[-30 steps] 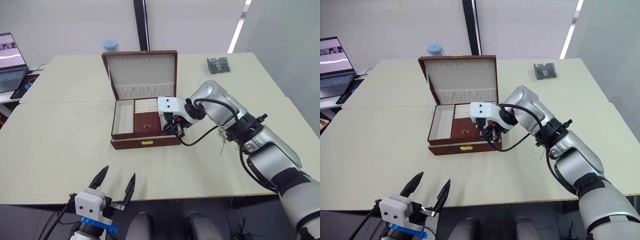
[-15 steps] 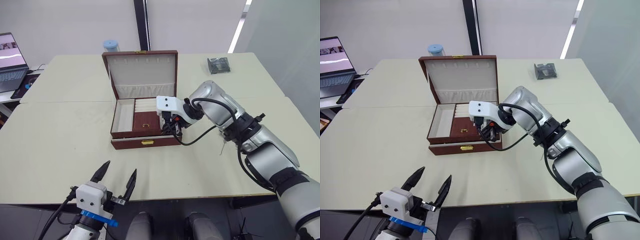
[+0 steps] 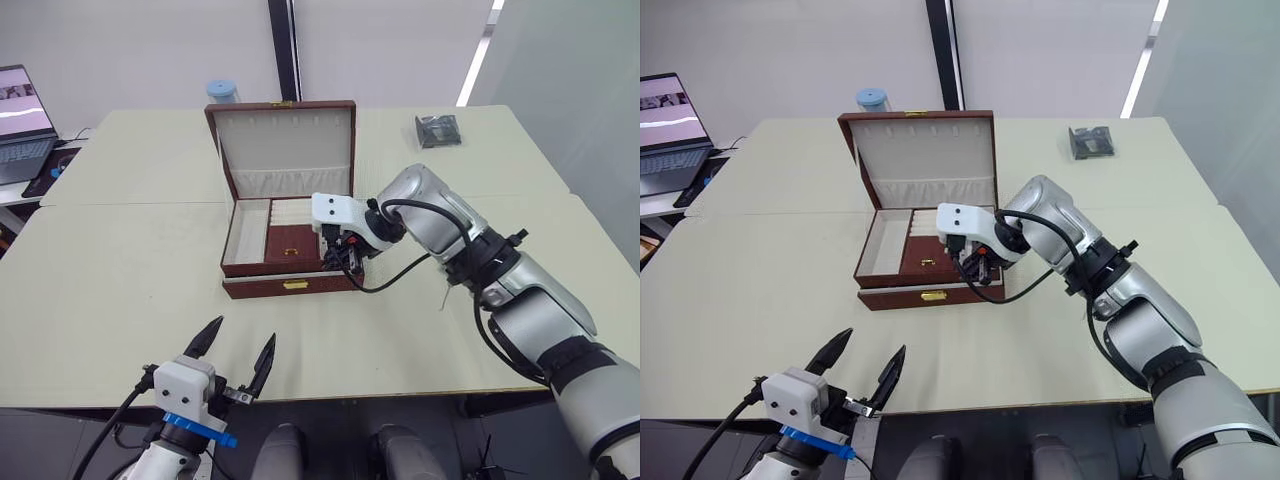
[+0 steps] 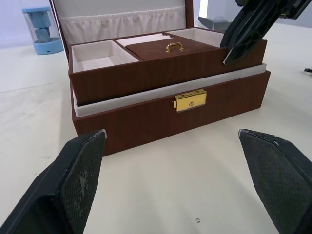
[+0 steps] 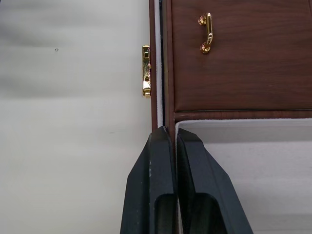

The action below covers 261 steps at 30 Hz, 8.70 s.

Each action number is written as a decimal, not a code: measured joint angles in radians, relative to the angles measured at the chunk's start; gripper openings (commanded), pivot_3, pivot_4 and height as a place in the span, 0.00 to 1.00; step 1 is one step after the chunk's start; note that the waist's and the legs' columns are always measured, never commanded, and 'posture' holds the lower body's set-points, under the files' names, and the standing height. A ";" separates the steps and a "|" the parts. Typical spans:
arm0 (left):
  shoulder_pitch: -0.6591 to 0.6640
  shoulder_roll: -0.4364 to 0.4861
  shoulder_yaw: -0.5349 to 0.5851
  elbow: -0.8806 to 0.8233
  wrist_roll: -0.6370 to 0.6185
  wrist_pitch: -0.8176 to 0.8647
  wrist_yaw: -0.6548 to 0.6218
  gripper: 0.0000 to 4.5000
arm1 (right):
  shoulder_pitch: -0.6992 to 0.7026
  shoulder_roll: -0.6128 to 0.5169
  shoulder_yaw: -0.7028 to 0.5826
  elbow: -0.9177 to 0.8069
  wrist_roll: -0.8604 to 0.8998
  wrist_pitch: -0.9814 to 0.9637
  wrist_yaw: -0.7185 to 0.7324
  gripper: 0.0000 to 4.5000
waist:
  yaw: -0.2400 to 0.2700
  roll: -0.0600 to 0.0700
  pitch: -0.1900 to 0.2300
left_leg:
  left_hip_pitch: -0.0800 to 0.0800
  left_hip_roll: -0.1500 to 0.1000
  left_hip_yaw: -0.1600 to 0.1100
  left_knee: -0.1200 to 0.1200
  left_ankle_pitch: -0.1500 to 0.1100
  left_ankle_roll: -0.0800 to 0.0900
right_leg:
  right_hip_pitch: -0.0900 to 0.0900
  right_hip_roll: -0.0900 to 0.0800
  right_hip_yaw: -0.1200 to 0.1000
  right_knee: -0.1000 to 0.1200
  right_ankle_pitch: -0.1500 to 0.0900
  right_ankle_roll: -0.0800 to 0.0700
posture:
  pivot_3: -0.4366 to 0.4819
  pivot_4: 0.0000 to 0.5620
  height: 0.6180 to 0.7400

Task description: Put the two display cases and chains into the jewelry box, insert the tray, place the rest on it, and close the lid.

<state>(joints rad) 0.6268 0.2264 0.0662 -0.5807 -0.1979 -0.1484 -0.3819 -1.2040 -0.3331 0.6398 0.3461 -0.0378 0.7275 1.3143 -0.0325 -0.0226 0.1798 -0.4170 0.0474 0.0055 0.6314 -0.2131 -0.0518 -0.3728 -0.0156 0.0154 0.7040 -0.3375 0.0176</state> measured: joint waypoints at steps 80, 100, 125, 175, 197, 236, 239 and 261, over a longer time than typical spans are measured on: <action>-0.565 0.671 0.519 0.737 -0.255 0.355 -0.478 1.00 | 1.083 -0.416 -0.943 -0.119 0.333 -0.539 -0.375 0.99 | 0.000 -0.005 -0.001 | 0.002 0.001 0.003 -0.001 0.000 0.000 | 0.000 0.001 0.002 0.000 0.000 0.000 | 0.48 0.27 1.00; -0.571 0.641 0.519 0.784 -0.233 0.311 -0.458 1.00 | 1.097 -0.415 -0.968 -0.012 0.328 -0.612 -0.449 0.99 | 0.000 -0.005 -0.001 | 0.002 0.001 0.003 -0.001 0.000 0.000 | 0.001 0.001 0.002 0.001 0.000 0.000 | 0.48 0.27 1.00; -0.523 0.456 0.108 0.291 -0.234 0.278 -0.572 1.00 | 1.113 -0.130 -0.840 -0.366 0.273 -0.376 -0.866 0.99 | 0.002 -0.005 -0.002 | 0.002 0.000 0.002 -0.001 0.000 -0.001 | 0.001 0.001 0.002 0.002 0.000 0.000 | 0.48 0.27 1.00; -0.565 0.397 -0.003 0.254 -0.231 0.244 -0.560 1.00 | 1.101 -0.061 -0.830 -0.595 0.417 -0.207 -0.826 0.00 | 0.001 -0.011 -0.011 | 0.003 0.001 0.002 -0.001 0.000 0.000 | 0.003 0.003 0.002 0.001 0.000 0.000 | 0.48 0.27 1.00; -0.241 0.264 0.177 0.126 -0.223 0.220 -0.318 1.00 | 0.528 0.157 -0.554 -0.376 0.478 -0.046 -0.810 0.00 | 0.000 -0.011 -0.011 | 0.002 0.001 0.001 -0.001 0.000 0.000 | 0.001 0.001 0.001 0.001 0.000 0.000 | 0.48 0.27 1.00; -0.092 0.141 0.224 -0.012 -0.192 0.169 -0.129 1.00 | 0.152 0.483 -0.442 0.388 0.291 -0.402 -0.753 0.00 | 0.000 -0.011 -0.010 | 0.001 0.001 0.001 -0.002 0.000 0.000 | 0.000 0.000 0.001 0.001 0.000 0.000 | 0.48 0.27 1.00; -0.096 0.142 0.224 -0.012 -0.192 0.171 -0.129 1.00 | 0.152 0.484 -0.442 0.382 0.296 -0.394 -0.754 0.00 | 0.000 -0.011 -0.010 | 0.001 0.001 0.001 -0.002 0.000 0.000 | -0.001 0.000 0.001 0.001 0.000 0.000 | 0.48 0.27 1.00; -0.114 0.141 0.218 -0.012 -0.190 0.203 -0.123 1.00 | 0.157 0.485 -0.346 0.236 0.371 -0.328 -0.735 0.00 | 0.000 -0.011 -0.010 | 0.001 0.001 0.001 -0.002 0.000 0.000 | -0.001 0.000 0.001 0.001 0.000 0.000 | 0.48 0.27 1.00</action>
<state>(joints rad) 0.5130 0.3670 0.2839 -0.5924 -0.3876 0.0543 -0.5046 -1.0467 0.1520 0.2942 0.5823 0.3328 0.3997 0.5790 -0.0327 -0.0334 0.1696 -0.4161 0.0485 0.0065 0.6293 -0.2130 -0.0521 -0.3734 -0.0157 0.0160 0.7047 -0.3376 0.0175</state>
